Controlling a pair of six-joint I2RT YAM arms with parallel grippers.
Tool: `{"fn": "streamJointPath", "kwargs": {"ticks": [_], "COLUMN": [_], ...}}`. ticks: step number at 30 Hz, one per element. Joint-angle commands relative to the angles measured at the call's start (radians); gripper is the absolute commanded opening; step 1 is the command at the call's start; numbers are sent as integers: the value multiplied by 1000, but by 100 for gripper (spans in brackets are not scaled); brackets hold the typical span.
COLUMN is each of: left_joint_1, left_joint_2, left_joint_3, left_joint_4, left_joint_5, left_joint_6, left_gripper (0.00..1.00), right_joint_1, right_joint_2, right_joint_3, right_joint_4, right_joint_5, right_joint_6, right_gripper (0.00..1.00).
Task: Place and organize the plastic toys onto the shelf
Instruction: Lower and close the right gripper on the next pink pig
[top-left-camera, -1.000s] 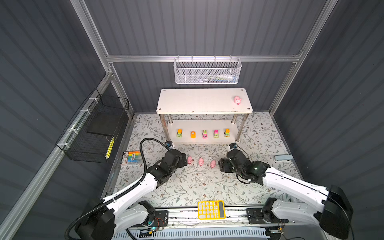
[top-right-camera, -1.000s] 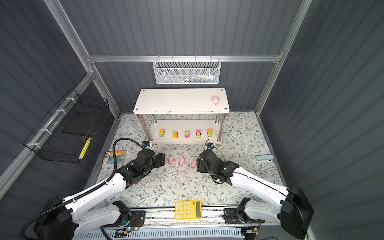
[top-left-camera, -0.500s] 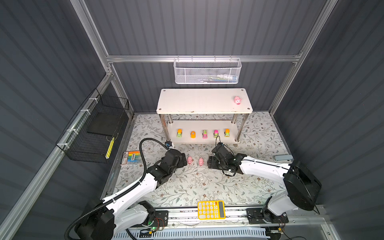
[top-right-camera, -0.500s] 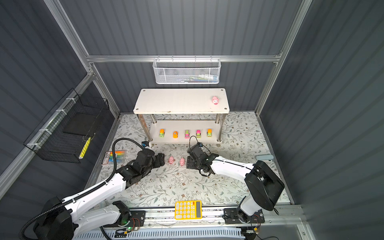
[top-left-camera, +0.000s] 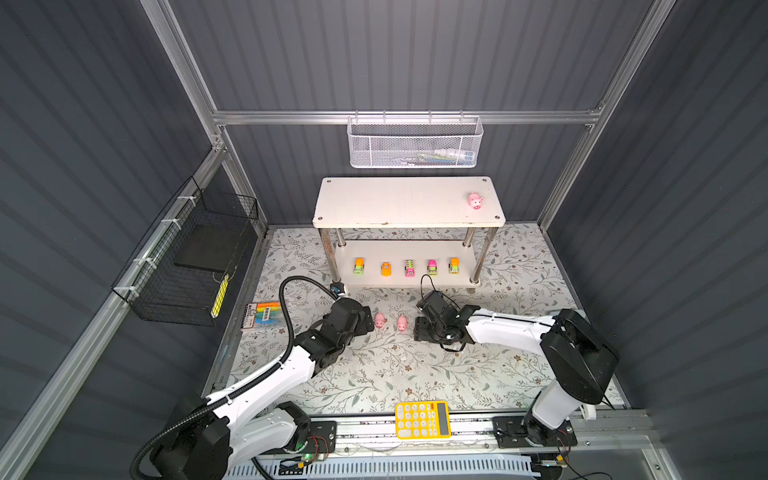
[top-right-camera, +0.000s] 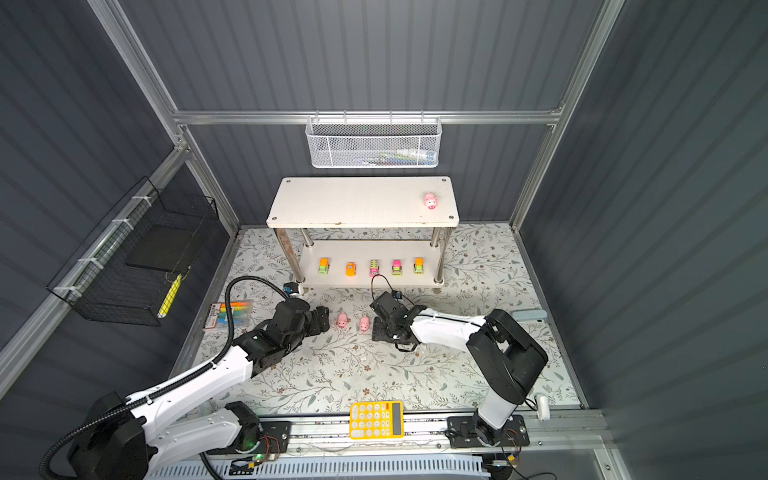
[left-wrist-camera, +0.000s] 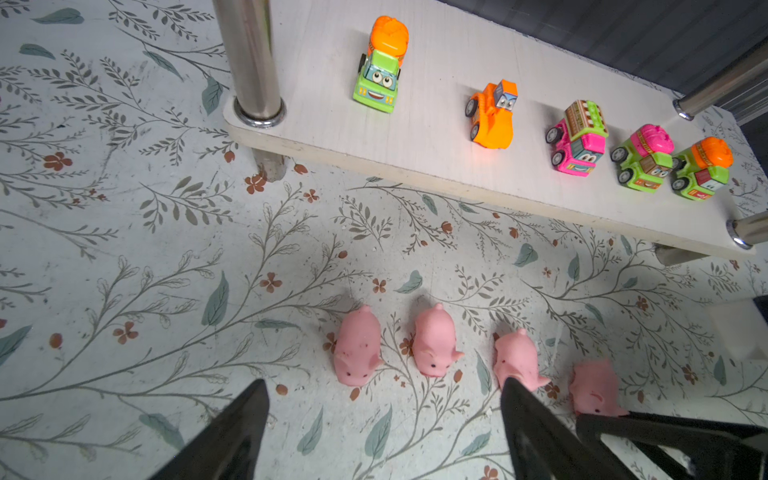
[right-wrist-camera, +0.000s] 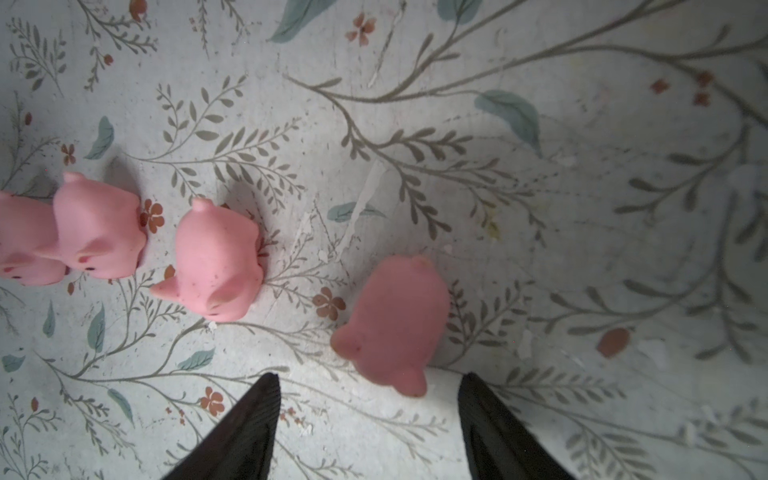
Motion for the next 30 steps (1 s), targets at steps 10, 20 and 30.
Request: {"fn": "streamJointPath", "kwargs": {"ticks": [10, 20, 30], "left_joint_1": [0, 0, 0], "left_joint_2": [15, 21, 18], "left_joint_3": [-4, -13, -24], "left_joint_4": [-5, 10, 20], "left_joint_5": [-13, -10, -14], "left_joint_6": [-11, -16, -20], "left_gripper": [88, 88, 88], "right_joint_1": [-35, -35, -36], "right_joint_2": [60, 99, 119], "right_joint_3": [63, 91, 111], "right_joint_4": [-68, -88, -116], "right_joint_5": [-14, -17, -13], "right_joint_6": [31, 18, -2], "right_gripper": [62, 58, 43]}}
